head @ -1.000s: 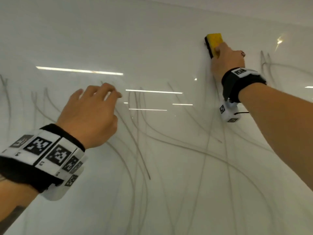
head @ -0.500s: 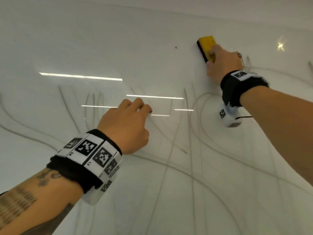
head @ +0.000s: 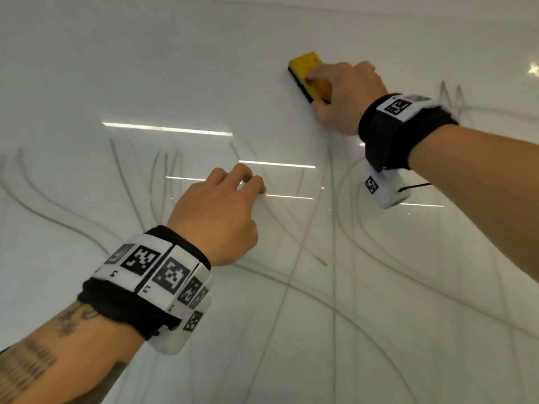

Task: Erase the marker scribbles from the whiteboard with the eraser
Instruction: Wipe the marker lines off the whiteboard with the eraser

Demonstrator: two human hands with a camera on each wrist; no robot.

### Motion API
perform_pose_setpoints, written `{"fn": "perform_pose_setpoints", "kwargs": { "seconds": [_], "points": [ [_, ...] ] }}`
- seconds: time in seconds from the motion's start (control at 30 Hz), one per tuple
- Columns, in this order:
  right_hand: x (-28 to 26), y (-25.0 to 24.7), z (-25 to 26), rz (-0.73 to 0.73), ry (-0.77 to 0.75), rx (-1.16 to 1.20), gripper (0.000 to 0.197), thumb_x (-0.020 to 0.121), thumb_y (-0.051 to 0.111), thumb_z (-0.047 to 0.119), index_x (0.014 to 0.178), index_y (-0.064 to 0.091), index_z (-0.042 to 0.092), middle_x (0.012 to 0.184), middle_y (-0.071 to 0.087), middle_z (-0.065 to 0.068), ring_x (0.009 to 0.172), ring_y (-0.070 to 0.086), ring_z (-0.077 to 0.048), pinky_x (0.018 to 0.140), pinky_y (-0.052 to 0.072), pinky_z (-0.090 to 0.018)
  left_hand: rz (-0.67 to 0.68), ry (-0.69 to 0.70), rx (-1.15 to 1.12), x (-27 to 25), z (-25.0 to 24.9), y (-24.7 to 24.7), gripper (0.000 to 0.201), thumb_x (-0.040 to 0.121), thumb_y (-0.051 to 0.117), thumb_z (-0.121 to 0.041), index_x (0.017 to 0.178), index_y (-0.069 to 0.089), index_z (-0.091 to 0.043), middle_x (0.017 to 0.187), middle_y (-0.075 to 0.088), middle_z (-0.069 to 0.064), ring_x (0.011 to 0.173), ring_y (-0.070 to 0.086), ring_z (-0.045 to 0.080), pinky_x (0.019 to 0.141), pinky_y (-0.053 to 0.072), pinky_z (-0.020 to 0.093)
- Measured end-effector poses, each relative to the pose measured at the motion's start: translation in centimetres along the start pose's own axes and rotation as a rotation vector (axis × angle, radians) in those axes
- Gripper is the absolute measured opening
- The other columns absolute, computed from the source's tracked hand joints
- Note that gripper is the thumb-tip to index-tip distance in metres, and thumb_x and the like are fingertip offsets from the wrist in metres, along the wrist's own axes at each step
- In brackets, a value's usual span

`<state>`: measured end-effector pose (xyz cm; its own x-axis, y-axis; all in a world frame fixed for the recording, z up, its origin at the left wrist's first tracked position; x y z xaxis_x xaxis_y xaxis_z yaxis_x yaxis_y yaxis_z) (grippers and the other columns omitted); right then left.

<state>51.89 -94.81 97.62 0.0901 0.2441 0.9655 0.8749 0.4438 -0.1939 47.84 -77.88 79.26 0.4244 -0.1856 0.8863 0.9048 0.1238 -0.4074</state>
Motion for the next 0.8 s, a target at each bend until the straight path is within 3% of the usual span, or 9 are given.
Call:
{"fn": "perform_pose_setpoints", "kwargs": {
  "seconds": [0.07, 0.1, 0.23, 0.3, 0.4, 0.47, 0.63, 0.73, 0.8],
  "points": [
    [-1.3, 0.6, 1.8, 0.020, -0.118, -0.042, 0.052, 0.098, 0.056, 0.031, 0.150, 0.046, 0.030, 0.154, 0.047, -0.007, 0.129, 0.043, -0.046, 0.112, 0.031, -0.043, -0.007, 0.005, 0.009, -0.3, 0.2, 0.0, 0.055, 0.088, 0.048, -0.024, 0.141, 0.035, -0.031, 0.144, 0.027, -0.013, 0.122, 0.036, 0.016, 0.081, 0.028, 0.027],
    [-1.1, 0.1, 1.1, 0.014, -0.094, -0.056, 0.052, 0.098, 0.056, 0.031, 0.149, 0.047, 0.033, 0.155, 0.046, -0.004, 0.131, 0.042, -0.046, 0.114, 0.030, -0.043, -0.007, 0.010, 0.012, -0.5, 0.2, 0.1, 0.056, 0.089, 0.048, -0.024, 0.143, 0.033, -0.031, 0.145, 0.026, -0.012, 0.123, 0.036, 0.016, 0.082, 0.027, 0.027],
    [-0.3, -1.8, -3.1, -0.029, 0.184, 0.015, 0.049, 0.095, 0.061, 0.031, 0.144, 0.053, 0.035, 0.151, 0.047, -0.008, 0.136, 0.040, -0.042, 0.113, 0.034, -0.040, 0.006, 0.029, 0.025, -0.8, 0.2, 0.3, 0.063, 0.090, 0.048, -0.025, 0.149, 0.027, -0.032, 0.152, 0.021, -0.010, 0.131, 0.033, 0.017, 0.097, 0.032, 0.030],
    [-2.1, -0.5, 0.3, 0.012, 0.085, -0.029, 0.050, 0.097, 0.058, 0.028, 0.147, 0.051, 0.032, 0.153, 0.047, -0.008, 0.134, 0.041, -0.044, 0.113, 0.031, -0.039, 0.002, 0.017, 0.015, -0.9, 0.2, 0.3, 0.063, 0.090, 0.049, -0.026, 0.149, 0.028, -0.031, 0.153, 0.021, -0.008, 0.134, 0.031, 0.019, 0.104, 0.031, 0.032],
    [-7.3, 2.3, 6.0, 0.095, -0.244, -0.009, 0.049, 0.098, 0.058, 0.028, 0.147, 0.050, 0.034, 0.159, 0.040, 0.008, 0.117, 0.048, -0.045, 0.109, 0.035, -0.043, 0.010, 0.003, -0.001, -0.9, 0.0, 0.4, 0.062, 0.090, 0.049, -0.026, 0.148, 0.029, -0.030, 0.153, 0.021, -0.006, 0.136, 0.029, 0.021, 0.108, 0.029, 0.034],
    [-7.7, 2.3, 4.2, 0.102, -0.292, -0.002, 0.050, 0.096, 0.062, 0.026, 0.144, 0.054, 0.036, 0.157, 0.041, 0.014, 0.111, 0.051, -0.043, 0.106, 0.040, -0.045, 0.022, 0.001, -0.005, -0.9, 0.0, 0.5, 0.063, 0.090, 0.049, -0.027, 0.149, 0.028, -0.030, 0.153, 0.022, -0.006, 0.138, 0.028, 0.021, 0.111, 0.026, 0.034],
    [-4.7, -2.1, -10.2, -0.075, 0.343, 0.001, 0.050, 0.093, 0.060, 0.033, 0.142, 0.055, 0.037, 0.154, 0.048, 0.003, 0.138, 0.046, -0.036, 0.119, 0.028, -0.033, 0.079, -0.018, -0.025, -1.4, 0.4, 1.5, 0.076, 0.089, 0.050, -0.026, 0.156, 0.015, -0.030, 0.159, 0.013, -0.006, 0.149, 0.011, 0.020, 0.122, 0.013, 0.042],
    [-6.8, 0.0, -6.9, -0.027, 0.239, -0.014, 0.053, 0.096, 0.058, 0.032, 0.148, 0.049, 0.036, 0.153, 0.050, -0.004, 0.130, 0.049, -0.043, 0.116, 0.033, -0.041, 0.097, -0.032, -0.044, -1.6, 0.2, 1.9, 0.078, 0.089, 0.051, -0.026, 0.156, 0.012, -0.030, 0.160, 0.009, -0.005, 0.151, 0.005, 0.020, 0.123, 0.008, 0.043],
    [-9.6, 1.6, -2.9, -0.005, 0.065, 0.040, 0.052, 0.096, 0.061, 0.028, 0.146, 0.051, 0.035, 0.157, 0.044, 0.007, 0.122, 0.049, -0.046, 0.111, 0.036, -0.042, 0.092, -0.035, -0.049, -1.6, 0.1, 1.9, 0.078, 0.089, 0.051, -0.025, 0.156, 0.011, -0.030, 0.161, 0.008, -0.006, 0.152, 0.003, 0.019, 0.124, 0.005, 0.043]
  ]
}}
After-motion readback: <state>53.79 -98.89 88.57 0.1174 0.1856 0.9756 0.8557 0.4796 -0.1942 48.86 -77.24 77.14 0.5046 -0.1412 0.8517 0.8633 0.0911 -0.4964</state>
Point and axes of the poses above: each hand's wrist, its own x-axis towards the middle knuckle, its own y-axis out of the palm, z = x × y, the point moved 9 cm from there along x, towards the middle knuckle
